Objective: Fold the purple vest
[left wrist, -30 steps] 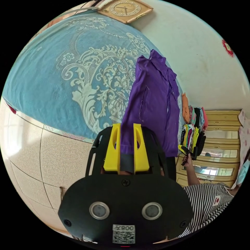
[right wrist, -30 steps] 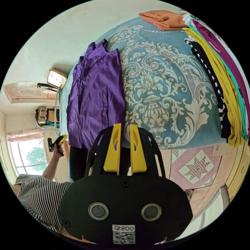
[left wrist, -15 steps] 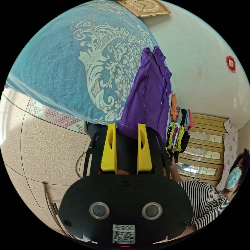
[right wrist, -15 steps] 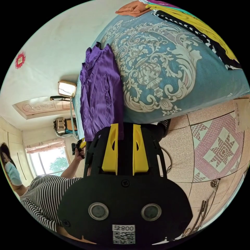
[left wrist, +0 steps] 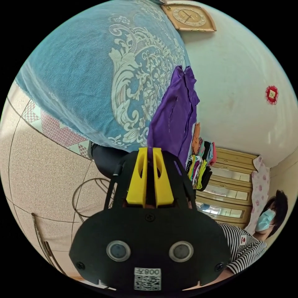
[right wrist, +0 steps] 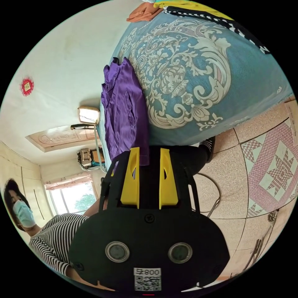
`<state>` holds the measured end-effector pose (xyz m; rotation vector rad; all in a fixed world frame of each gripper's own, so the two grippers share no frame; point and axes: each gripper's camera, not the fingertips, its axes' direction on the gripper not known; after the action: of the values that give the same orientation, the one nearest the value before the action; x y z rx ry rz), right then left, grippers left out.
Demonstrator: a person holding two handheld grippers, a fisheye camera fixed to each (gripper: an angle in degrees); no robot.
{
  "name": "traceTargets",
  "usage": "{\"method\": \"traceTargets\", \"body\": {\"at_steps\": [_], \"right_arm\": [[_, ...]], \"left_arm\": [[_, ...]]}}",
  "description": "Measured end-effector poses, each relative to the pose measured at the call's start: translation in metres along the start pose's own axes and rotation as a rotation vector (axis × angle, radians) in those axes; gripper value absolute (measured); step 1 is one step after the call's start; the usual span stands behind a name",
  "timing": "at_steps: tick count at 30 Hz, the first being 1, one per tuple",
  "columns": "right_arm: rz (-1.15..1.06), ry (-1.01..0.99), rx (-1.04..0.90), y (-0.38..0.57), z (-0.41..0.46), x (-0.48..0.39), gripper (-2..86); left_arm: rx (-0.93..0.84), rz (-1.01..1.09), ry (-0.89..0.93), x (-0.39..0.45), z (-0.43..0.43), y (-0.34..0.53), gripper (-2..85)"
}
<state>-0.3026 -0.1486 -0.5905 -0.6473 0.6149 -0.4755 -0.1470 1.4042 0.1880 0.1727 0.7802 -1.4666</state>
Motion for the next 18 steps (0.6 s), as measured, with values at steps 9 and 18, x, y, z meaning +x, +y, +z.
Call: {"method": "traceTargets", "body": {"at_steps": [9, 18], "right_arm": [[0.026, -0.044, 0.018, 0.03, -0.001, 0.017, 11.4], [0.012, -0.138, -0.022, 0.051, 0.016, 0.024, 3.1]], "left_arm": [[-0.05, 0.013, -0.009, 0.01, 0.004, 0.025, 4.2], [-0.003, 0.017, 0.082, 0.022, -0.015, 0.059, 2.4]]}}
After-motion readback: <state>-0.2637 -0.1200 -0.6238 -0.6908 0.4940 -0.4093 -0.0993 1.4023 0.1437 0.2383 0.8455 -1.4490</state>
